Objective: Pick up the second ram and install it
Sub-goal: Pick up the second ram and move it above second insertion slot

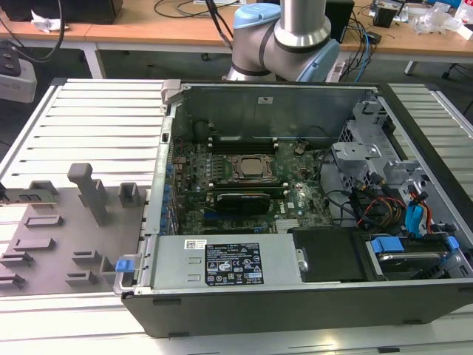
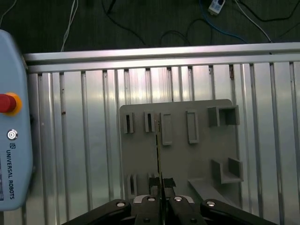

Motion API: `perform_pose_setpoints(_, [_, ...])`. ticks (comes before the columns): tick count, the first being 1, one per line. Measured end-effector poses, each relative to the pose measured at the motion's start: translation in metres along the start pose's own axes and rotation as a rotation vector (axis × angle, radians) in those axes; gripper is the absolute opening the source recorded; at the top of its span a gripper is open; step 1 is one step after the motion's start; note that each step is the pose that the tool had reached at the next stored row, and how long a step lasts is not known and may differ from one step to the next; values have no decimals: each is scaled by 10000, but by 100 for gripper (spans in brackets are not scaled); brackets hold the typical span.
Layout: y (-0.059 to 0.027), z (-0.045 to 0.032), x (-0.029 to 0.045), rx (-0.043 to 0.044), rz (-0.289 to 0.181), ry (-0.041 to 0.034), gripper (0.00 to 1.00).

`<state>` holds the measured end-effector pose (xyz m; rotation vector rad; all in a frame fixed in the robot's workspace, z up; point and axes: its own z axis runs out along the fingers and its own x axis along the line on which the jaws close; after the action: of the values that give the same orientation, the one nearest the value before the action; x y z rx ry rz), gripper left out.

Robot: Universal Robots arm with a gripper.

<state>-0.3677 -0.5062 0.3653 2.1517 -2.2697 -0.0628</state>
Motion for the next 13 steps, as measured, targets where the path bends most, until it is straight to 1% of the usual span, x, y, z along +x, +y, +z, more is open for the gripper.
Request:
perform_pose_setpoints(2, [1,-26,-1,1,0,0,13])
perform_pose_setpoints(4, [2,-66,-2,0,0,0,13])
perform_pose_setpoints(6, [4,-133,-4,0,0,0,13])
perform_pose_setpoints(13, [8,-265,-8,0,1,0,13])
